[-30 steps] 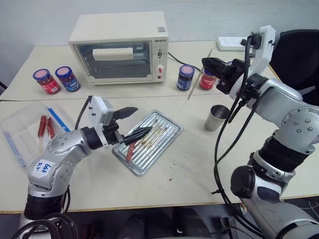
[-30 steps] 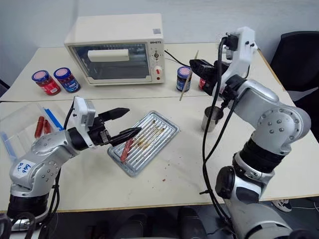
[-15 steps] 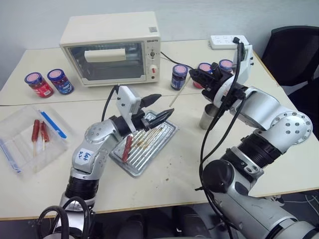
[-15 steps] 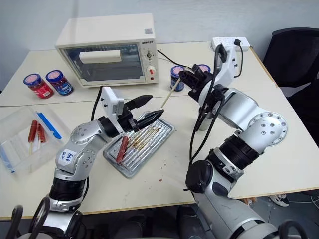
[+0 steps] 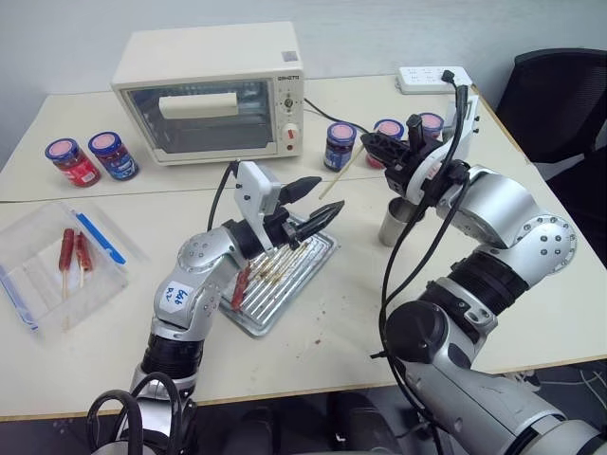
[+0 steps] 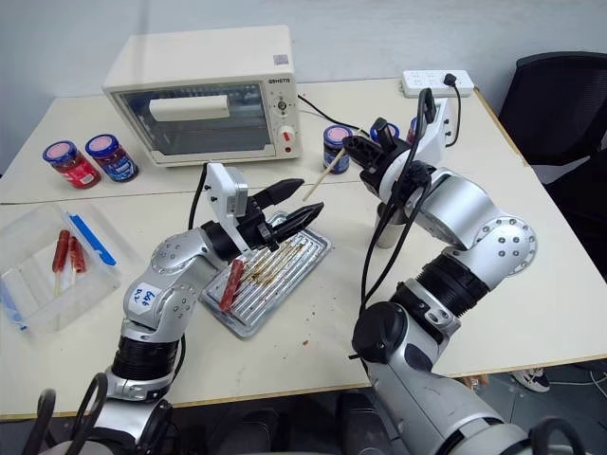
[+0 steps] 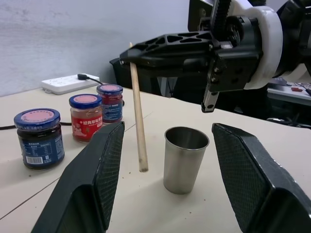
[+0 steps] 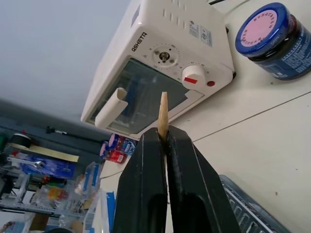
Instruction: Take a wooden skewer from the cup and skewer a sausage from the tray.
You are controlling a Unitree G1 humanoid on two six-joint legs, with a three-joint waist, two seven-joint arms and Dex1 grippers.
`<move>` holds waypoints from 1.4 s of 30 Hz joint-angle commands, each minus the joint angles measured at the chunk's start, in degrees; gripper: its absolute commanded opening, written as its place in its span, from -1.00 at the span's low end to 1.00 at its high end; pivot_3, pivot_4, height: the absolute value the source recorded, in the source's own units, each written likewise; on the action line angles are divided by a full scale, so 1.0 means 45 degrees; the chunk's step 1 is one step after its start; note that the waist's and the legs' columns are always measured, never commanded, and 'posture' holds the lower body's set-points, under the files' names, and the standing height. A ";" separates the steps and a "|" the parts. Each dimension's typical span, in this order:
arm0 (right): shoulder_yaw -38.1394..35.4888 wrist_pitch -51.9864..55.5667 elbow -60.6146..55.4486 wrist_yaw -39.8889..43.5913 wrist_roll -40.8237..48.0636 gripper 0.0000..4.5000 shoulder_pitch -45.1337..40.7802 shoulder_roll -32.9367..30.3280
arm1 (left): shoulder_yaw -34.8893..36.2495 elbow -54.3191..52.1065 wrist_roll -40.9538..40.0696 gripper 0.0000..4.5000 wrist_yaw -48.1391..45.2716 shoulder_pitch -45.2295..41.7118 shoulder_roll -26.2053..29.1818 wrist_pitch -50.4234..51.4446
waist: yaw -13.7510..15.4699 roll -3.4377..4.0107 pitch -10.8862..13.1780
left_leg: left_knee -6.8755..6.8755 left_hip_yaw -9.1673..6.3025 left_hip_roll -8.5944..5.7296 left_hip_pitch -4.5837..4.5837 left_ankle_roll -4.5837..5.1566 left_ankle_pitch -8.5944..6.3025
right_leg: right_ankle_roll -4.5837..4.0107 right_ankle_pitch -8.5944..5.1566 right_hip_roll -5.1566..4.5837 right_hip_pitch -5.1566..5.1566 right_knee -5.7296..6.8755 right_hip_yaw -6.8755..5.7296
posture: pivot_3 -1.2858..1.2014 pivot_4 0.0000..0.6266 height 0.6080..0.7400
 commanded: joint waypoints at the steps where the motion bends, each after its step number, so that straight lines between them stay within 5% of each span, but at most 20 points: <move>1: 0.1231 -0.1301 0.0114 -0.1123 0.2274 -1.00 0.0314 0.0470 | 0.0123 0.0057 0.0202 0.35 0.0169 -0.0314 -0.0158 -0.0454 | -0.0012 0.0000 0.0000 | 0.0000 0.0000 0.0001 0.0000 0.0000 0.0000 | 0.0000 0.0000 0.0001 0.0000 -0.0001 0.0000 | 0.03 -0.52 1.00; 8: 0.4077 -0.3933 0.0105 -0.2823 0.5612 -1.00 0.1638 -0.0699 | 0.0395 0.0587 0.0451 0.35 0.0682 -0.0558 -0.0435 -0.0951 | 0.0001 0.0000 0.0000 | 0.0002 0.0001 0.0002 -0.0002 0.0003 0.0001 | 0.0000 0.0000 0.0000 0.0002 -0.0006 -0.0001 | 0.03 -0.52 1.00; 15: 0.6331 -0.6134 -0.0229 -0.3268 0.7464 -1.00 0.2566 -0.2091 | 0.0503 0.0623 0.0299 -0.31 0.0775 -0.0716 -0.0654 -0.0978 | 0.0008 0.0000 0.0000 | 0.0004 0.0003 0.0006 -0.0009 0.0006 0.0002 | 0.0000 0.0000 0.0000 0.0004 -0.0024 -0.0003 | 0.03 -0.52 1.00; 34: 0.8738 -0.9115 -0.0536 -0.2624 0.8776 -1.00 0.3549 -0.4198 | 0.0679 -0.0160 -0.0220 -0.31 0.0942 -0.0415 -0.0751 -0.0451 | 0.0078 -0.0001 0.0000 | 0.0007 0.0006 0.0013 -0.0019 0.0011 0.0004 | 0.0001 0.0000 0.0000 0.0011 -0.0052 -0.0004 | 0.03 -0.52 1.00; 42: 0.8949 -0.9451 -0.0614 -0.2507 0.8776 -1.00 0.3587 -0.4333 | 0.0651 -0.0166 -0.0215 -0.98 0.1118 -0.0377 -0.1042 -0.0506 | 0.0090 -0.0001 0.0000 | 0.0007 0.0005 0.0015 -0.0020 0.0011 0.0004 | 0.0001 0.0000 0.0000 0.0012 -0.0056 -0.0005 | 0.03 -0.52 1.00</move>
